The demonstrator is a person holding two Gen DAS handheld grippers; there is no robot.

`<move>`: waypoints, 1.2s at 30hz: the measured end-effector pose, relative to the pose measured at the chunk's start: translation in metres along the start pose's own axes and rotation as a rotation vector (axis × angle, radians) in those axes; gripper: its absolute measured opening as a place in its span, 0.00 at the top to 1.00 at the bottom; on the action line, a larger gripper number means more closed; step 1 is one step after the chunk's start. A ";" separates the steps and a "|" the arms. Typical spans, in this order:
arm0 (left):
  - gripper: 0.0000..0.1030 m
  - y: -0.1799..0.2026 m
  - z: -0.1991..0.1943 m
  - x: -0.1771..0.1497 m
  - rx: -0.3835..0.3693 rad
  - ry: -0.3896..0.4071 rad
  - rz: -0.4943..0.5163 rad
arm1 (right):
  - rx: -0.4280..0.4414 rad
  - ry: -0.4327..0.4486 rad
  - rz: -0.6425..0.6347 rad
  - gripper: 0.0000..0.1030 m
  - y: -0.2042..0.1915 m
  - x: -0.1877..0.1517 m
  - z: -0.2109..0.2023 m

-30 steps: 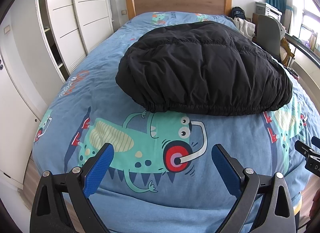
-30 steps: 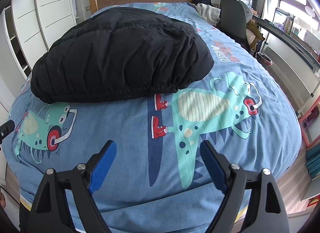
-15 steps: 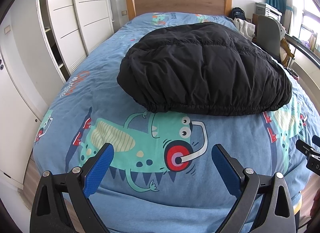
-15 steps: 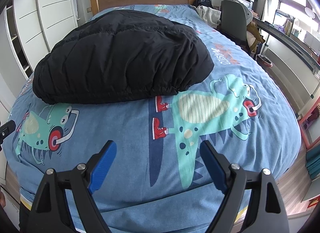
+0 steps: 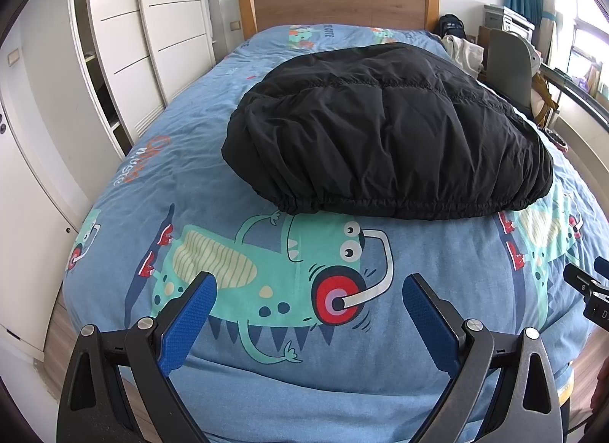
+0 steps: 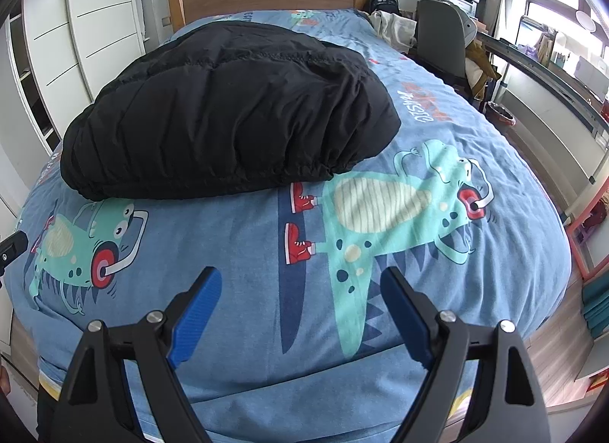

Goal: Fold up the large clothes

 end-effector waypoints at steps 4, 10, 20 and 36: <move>0.06 -0.001 0.000 -0.001 -0.003 -0.003 -0.002 | 0.001 -0.002 0.003 0.17 0.001 -0.001 0.000; 0.06 0.000 0.001 -0.002 -0.006 -0.007 0.000 | 0.000 -0.005 0.005 0.17 0.003 -0.003 0.001; 0.06 0.001 0.000 -0.002 -0.007 -0.008 0.000 | 0.000 -0.003 0.006 0.17 0.003 -0.003 0.001; 0.06 0.001 -0.009 -0.003 -0.005 0.013 0.019 | -0.002 -0.002 0.009 0.17 0.004 -0.005 -0.006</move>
Point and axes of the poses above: each gripper's, at about its wrist camera, not at the fingertips, and z roughly the way its jaws point, y to its right, x to its top, the point moved 9 cm from there along z, roughly the way its jaws point, and after that the axes turned 4 degrees about z, right-handed, at the moved point
